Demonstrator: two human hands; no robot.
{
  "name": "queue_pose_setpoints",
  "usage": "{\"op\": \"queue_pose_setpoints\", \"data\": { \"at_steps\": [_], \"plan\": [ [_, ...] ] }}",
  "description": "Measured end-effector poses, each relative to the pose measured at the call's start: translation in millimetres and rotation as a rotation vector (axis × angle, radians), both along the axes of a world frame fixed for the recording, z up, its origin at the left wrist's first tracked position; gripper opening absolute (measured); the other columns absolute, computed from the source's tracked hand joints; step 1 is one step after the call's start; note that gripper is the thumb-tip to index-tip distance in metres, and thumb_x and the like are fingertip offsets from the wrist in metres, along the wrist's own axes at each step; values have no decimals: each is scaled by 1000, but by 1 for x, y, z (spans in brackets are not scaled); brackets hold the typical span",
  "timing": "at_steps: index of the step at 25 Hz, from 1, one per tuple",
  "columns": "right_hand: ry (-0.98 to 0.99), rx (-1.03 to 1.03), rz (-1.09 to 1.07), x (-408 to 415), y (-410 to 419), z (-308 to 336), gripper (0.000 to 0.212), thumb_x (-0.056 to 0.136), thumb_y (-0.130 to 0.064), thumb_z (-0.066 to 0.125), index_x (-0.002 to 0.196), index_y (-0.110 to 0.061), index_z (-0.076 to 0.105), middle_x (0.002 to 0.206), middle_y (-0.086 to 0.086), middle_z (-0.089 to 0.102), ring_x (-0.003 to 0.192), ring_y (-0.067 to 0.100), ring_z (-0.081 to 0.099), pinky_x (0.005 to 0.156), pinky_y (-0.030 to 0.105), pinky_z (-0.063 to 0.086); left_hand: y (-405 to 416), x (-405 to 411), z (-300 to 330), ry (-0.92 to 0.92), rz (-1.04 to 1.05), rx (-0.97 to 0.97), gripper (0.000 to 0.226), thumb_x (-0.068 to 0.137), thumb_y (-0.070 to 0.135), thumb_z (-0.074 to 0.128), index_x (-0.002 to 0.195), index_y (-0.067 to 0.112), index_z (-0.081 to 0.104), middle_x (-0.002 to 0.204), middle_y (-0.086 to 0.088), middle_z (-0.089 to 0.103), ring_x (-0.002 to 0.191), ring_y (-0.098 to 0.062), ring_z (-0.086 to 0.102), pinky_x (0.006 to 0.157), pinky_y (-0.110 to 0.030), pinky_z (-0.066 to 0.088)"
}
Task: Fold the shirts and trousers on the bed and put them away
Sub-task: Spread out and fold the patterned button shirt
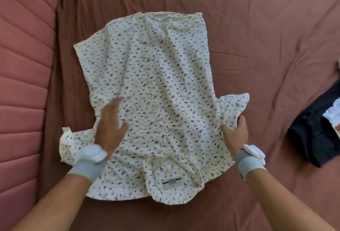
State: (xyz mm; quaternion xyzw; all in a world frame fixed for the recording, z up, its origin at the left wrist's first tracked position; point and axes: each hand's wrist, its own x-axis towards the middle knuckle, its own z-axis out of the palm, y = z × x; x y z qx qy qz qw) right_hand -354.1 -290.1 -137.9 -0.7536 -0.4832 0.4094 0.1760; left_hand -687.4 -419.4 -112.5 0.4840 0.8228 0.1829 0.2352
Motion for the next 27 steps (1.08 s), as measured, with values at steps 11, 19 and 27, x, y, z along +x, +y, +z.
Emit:
{"op": "queue_pose_setpoints", "data": {
  "at_steps": [11, 19, 27],
  "plan": [
    [62, 289, 641, -64, -54, 33, 75, 73, 11, 50, 137, -28, 39, 117, 8, 51, 97, 21, 54, 74, 30, 49, 220, 112, -11, -673, 66, -331, 77, 85, 68, 56, 145, 24, 36, 139, -5, 52, 119, -26, 57, 99, -45, 50],
    [51, -208, 1291, -153, -168, 21, 65, 92, -8, 50, 148, -16, 19, 159, 10, 4, 145, 33, 7, 109, 55, 28, 145, -2, -37, -419, 169, -300, 101, 74, 42, 83, 152, 22, 22, 144, -9, 46, 126, -25, 51, 103, -35, 44],
    [234, -253, 709, -187, -171, 5, 88, 90, -11, 60, 154, -24, 0, 153, -5, 13, 143, 13, 19, 108, 13, 21, 218, 30, -55, 343, -271, -253, 63, 86, 35, 64, 139, 14, 38, 136, -9, 46, 128, -29, 38, 88, -43, 45]
  ]
}}
